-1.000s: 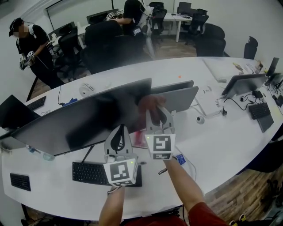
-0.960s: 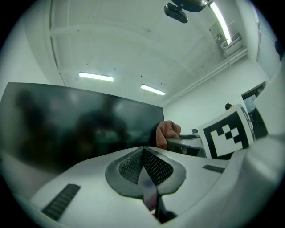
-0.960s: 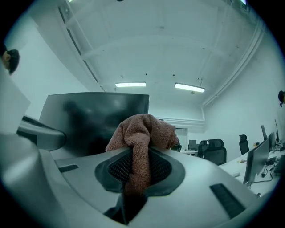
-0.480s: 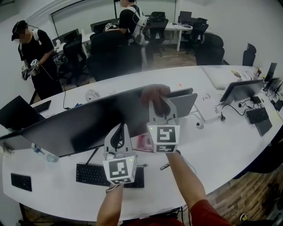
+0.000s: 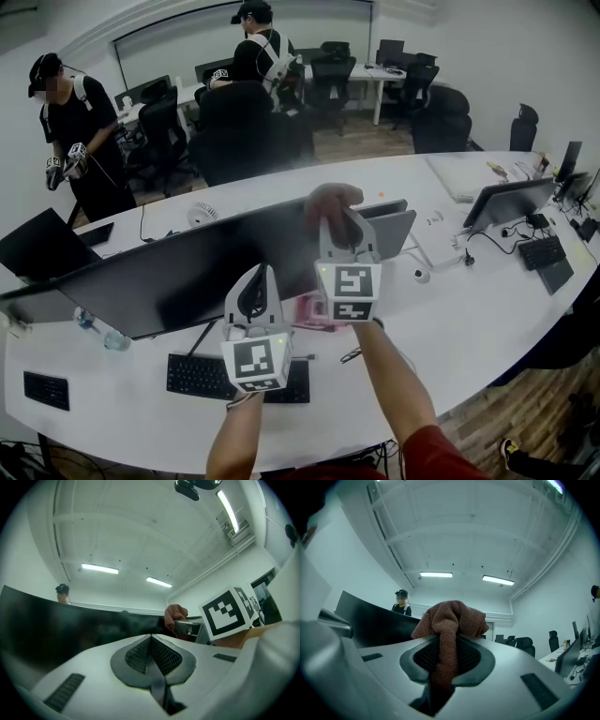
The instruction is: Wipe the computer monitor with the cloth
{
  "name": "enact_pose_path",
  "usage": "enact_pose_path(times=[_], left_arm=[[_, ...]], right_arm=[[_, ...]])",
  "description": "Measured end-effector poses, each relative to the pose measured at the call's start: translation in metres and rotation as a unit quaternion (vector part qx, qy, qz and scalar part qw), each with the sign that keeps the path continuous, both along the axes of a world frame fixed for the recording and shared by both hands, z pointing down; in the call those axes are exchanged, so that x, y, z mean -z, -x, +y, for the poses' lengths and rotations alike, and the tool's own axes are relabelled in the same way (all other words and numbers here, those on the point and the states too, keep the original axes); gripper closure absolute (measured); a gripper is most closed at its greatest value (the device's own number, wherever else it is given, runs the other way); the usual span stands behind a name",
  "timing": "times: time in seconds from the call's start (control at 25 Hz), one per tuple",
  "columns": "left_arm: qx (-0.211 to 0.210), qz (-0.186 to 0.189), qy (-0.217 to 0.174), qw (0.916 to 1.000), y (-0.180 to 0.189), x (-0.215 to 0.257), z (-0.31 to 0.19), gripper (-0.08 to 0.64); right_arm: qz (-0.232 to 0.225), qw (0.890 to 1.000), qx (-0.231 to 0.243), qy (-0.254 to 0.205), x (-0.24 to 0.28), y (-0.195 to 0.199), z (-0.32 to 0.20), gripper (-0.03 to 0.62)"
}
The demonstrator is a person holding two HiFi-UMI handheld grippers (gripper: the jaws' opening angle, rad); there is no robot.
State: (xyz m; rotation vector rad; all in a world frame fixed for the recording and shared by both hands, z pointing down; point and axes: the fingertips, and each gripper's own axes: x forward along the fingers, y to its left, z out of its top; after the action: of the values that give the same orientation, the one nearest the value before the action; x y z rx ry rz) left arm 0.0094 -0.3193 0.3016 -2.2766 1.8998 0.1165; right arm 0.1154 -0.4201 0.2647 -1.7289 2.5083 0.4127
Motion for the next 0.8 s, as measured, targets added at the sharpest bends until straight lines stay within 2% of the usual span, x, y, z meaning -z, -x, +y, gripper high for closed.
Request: enact_pose_path(times=[0.4,0.8], left_arm=[[0.012,0.005,-0.003,0.9999,0.028,0.009,0.023,0.537],[0.054,0.011,0.002,0.9985,0.105,0.003,0.062,0.537]], right_arm=[[0.0,1.0,0.013,-0.024,0.014,0.024,0.037,0.512],[0.013,0.998,0.056,-0.013,-0.011,0.097,0.092,0.512]])
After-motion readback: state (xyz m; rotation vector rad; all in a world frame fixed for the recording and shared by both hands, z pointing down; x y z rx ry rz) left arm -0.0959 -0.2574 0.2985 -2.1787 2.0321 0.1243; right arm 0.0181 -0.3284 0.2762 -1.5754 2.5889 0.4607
